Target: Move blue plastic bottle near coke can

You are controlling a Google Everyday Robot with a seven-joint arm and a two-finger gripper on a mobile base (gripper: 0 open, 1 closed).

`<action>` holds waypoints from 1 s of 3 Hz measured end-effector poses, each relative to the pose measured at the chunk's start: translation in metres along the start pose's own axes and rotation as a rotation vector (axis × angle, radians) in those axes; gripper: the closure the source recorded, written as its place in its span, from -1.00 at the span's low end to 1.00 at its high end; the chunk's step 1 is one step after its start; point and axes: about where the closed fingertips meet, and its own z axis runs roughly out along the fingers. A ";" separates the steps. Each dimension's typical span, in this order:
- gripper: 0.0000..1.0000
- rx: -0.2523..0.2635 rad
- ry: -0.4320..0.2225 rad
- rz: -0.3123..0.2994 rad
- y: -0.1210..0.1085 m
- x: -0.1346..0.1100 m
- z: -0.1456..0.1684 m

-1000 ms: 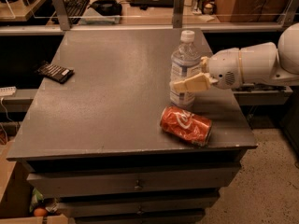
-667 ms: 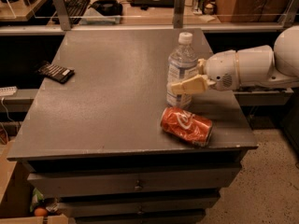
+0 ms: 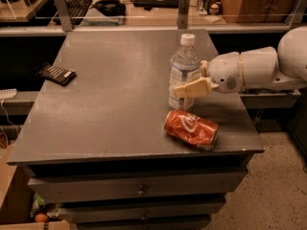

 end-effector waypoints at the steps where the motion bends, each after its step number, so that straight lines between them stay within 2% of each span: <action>1: -0.81 -0.006 0.001 -0.007 0.001 0.001 0.000; 2: -1.00 -0.006 0.003 -0.015 0.003 0.003 -0.003; 3: -1.00 -0.003 0.004 -0.016 0.003 0.003 -0.005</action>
Offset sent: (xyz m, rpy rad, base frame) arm -0.0056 -0.0082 -0.0018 -0.0079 -0.0148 0.0128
